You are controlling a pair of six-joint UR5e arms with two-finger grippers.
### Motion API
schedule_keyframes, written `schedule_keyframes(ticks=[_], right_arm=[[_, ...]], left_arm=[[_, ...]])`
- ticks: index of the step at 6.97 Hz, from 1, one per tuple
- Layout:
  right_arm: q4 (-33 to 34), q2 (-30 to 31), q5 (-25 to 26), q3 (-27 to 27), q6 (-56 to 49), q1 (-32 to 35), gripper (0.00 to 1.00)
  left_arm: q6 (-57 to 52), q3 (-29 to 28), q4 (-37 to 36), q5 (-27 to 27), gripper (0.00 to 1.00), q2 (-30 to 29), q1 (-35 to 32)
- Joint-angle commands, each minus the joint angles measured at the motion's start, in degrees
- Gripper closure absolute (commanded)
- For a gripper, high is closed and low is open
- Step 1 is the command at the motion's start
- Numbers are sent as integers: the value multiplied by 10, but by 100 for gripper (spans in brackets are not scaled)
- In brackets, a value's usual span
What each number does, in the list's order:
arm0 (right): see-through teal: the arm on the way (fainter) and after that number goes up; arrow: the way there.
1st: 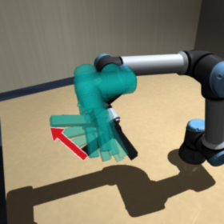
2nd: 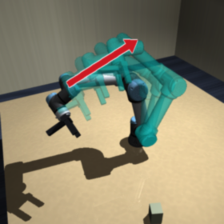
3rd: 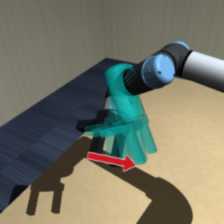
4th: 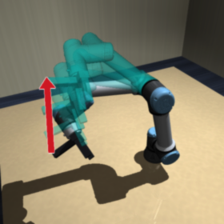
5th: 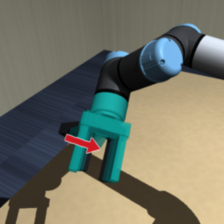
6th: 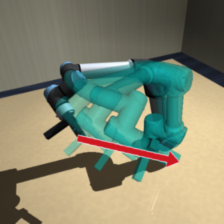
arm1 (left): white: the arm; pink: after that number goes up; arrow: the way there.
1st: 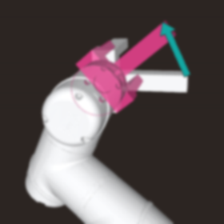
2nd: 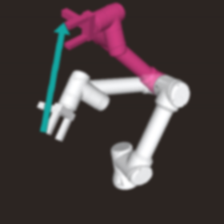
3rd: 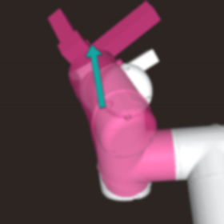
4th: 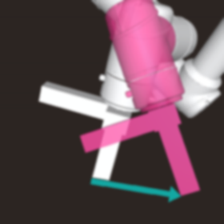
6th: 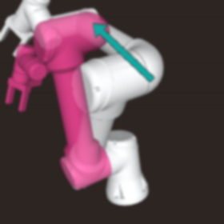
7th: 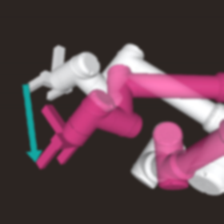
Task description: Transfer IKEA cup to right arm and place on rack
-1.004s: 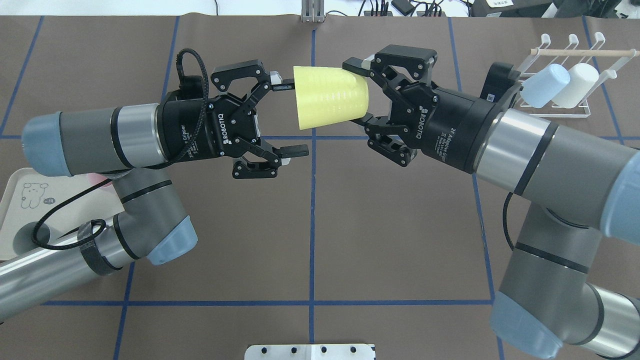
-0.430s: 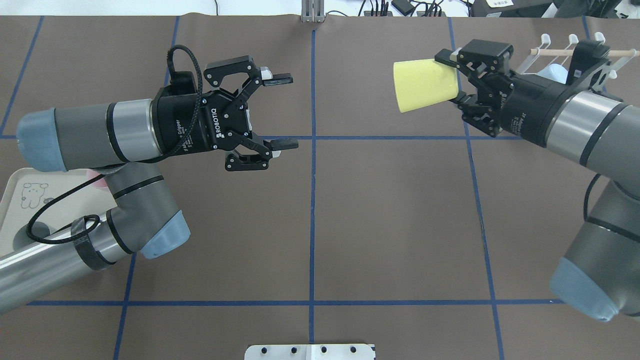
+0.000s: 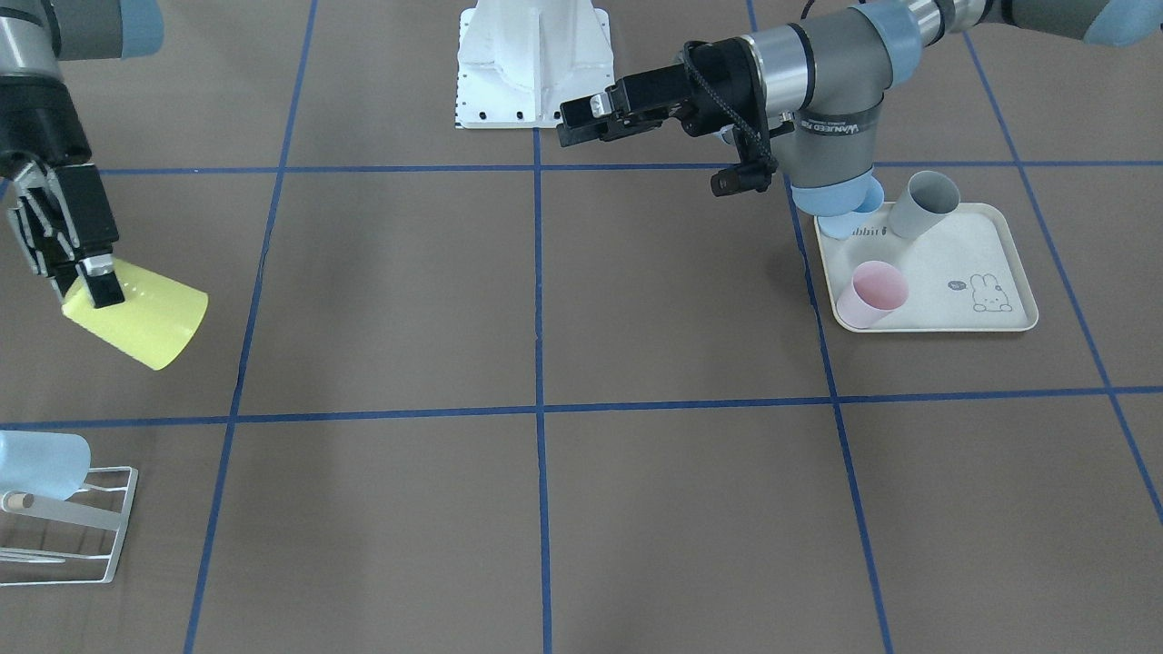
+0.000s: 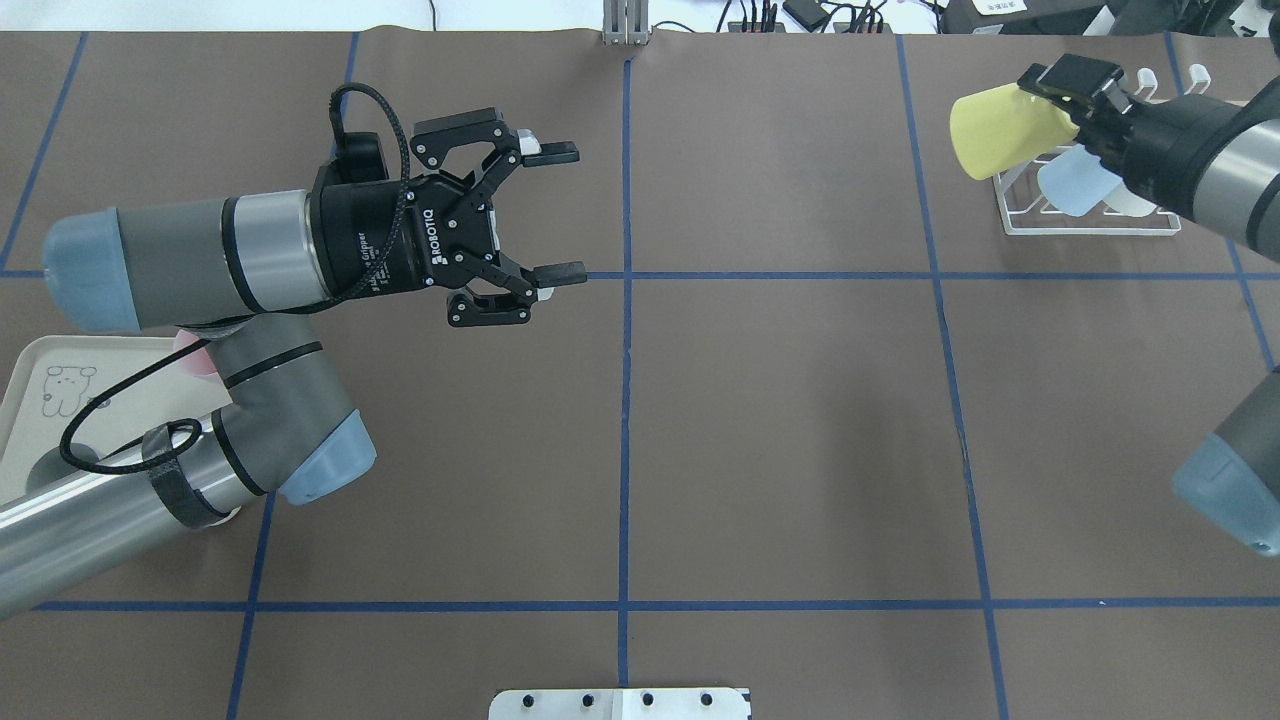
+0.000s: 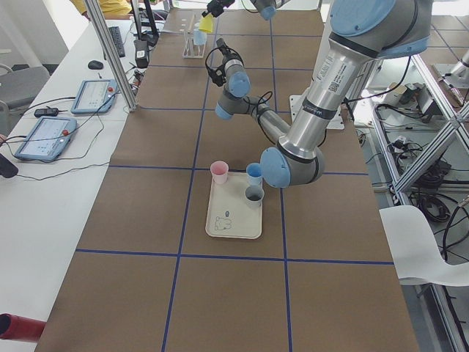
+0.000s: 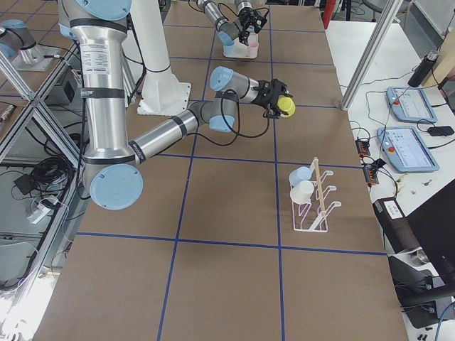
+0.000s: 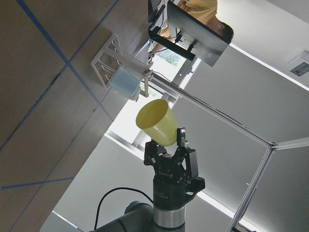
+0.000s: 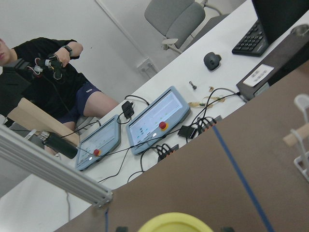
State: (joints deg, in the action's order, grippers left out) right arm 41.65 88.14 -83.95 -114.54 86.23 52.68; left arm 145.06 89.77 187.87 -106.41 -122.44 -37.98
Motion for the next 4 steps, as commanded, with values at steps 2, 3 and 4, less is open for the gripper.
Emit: schedule_keyframes(ticks=[2, 3, 4], right_arm=[[15, -2, -4, 129, -226, 113, 100], [13, -16, -17, 168, -271, 138, 100], [14, -19, -50, 179, -300, 164, 100]], left_arm=[[-26, -8, -16, -2, 1, 1, -2], [-35, -8, -25, -3, 1, 1, -1], [-36, -9, -25, -3, 1, 1, 0]])
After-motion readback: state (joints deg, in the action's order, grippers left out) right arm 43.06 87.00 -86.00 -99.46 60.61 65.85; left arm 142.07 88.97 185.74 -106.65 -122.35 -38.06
